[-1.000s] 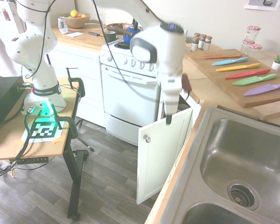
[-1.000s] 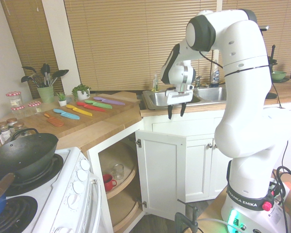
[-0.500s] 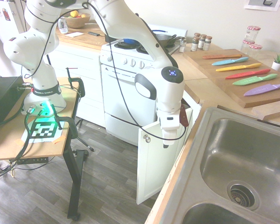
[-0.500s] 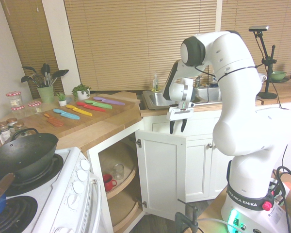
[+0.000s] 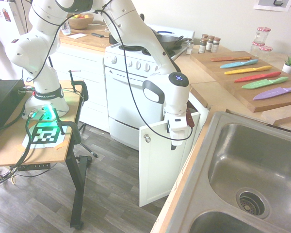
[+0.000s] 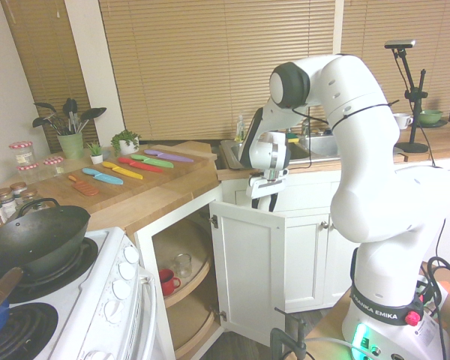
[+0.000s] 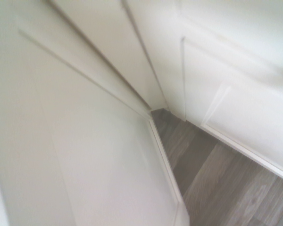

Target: Close the cabinet

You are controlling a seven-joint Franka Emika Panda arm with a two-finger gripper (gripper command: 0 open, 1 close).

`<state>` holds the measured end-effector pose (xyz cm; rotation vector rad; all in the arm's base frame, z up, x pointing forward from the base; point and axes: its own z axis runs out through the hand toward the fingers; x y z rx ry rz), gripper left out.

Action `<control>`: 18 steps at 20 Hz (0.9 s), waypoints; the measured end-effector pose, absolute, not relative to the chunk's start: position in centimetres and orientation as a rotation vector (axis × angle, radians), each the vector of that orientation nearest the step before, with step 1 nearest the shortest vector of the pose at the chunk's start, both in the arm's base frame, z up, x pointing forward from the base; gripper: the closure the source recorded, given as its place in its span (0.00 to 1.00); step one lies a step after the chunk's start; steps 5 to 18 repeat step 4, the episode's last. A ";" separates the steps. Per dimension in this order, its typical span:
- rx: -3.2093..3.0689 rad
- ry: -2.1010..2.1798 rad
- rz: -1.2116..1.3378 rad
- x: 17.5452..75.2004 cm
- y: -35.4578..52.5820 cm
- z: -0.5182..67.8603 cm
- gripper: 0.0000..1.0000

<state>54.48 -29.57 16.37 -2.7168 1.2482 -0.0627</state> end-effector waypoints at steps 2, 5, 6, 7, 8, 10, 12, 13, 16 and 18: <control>-2.717 1.256 -0.069 54.2 -29.6 16.4 0.00; -2.713 1.264 -0.073 53.9 -29.9 16.6 0.00; -2.713 1.264 -0.073 53.9 -29.9 16.6 0.00; -2.713 1.264 -0.073 53.9 -29.9 16.6 0.00; -2.713 1.264 -0.073 53.9 -29.9 16.6 0.00; -2.713 1.264 -0.073 53.9 -29.9 16.6 0.00; -2.713 1.264 -0.073 53.9 -29.9 16.6 0.00; -2.713 1.264 -0.073 53.9 -29.9 16.6 0.00; -2.713 1.264 -0.073 53.9 -29.9 16.6 0.00; -2.713 1.264 -0.073 53.9 -29.9 16.6 0.00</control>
